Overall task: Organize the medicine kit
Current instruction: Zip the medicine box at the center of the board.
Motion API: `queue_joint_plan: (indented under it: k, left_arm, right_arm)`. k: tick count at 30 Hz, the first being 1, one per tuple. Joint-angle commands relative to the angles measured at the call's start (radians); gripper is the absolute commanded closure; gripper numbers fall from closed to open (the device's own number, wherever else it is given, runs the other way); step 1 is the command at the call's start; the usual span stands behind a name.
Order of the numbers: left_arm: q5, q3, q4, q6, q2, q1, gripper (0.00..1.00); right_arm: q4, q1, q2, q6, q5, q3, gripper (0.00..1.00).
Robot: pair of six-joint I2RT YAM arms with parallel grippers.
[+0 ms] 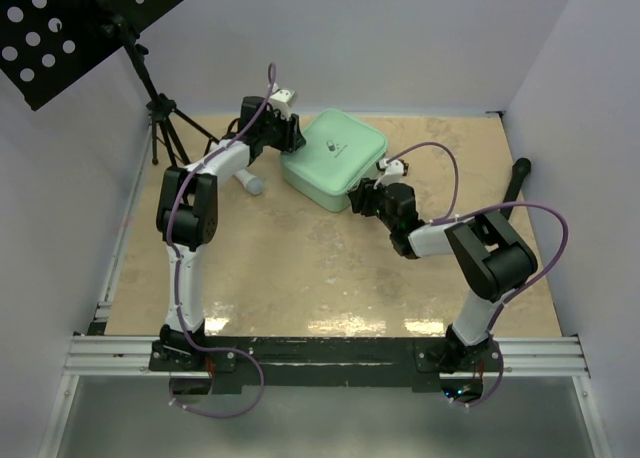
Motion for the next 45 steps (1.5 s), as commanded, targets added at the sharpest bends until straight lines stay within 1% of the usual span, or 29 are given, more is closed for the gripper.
queue_joint_plan:
  k: [1,6,8,11,14,15,20,23,28,45]
  left_arm:
    - [0.079,0.018,-0.019,0.013,0.024,-0.014,0.52]
    - [0.085,0.016,-0.017,0.014,0.021,-0.014,0.52]
    - [0.089,0.015,-0.017,0.011,0.024,-0.012,0.52]
    - [0.093,0.015,-0.014,0.010,0.026,-0.012,0.52]
    - [0.091,0.016,-0.016,0.010,0.024,-0.012,0.52]
    - [0.091,0.016,-0.014,0.008,0.024,-0.012,0.52]
    - [0.094,0.015,-0.013,0.004,0.026,-0.012,0.52]
    - [0.099,0.013,-0.009,0.002,0.024,-0.012,0.52]
    - [0.097,0.010,-0.009,0.002,0.020,-0.014,0.52]
    - [0.093,0.007,-0.009,-0.007,0.023,-0.012,0.52]
  right_arm:
    - [0.201,0.002,-0.031,-0.041,-0.037,0.010,0.51]
    - [0.246,0.000,-0.018,-0.044,-0.076,0.007,0.57]
    - [0.267,0.002,-0.014,-0.046,-0.091,0.003,0.62]
    - [0.263,0.000,-0.008,-0.046,-0.102,0.007,0.73]
    - [0.263,0.002,-0.014,-0.038,-0.102,-0.007,0.78]
    - [0.260,0.000,-0.018,-0.034,-0.099,-0.013,0.77]
    - [0.235,0.002,-0.043,-0.011,-0.110,-0.030,0.58]
    - [0.220,0.002,-0.049,-0.008,-0.111,-0.027,0.55]
    - [0.217,0.007,-0.054,-0.009,-0.127,-0.029,0.56]
    - [0.146,0.051,-0.101,0.015,-0.090,-0.079,0.59]
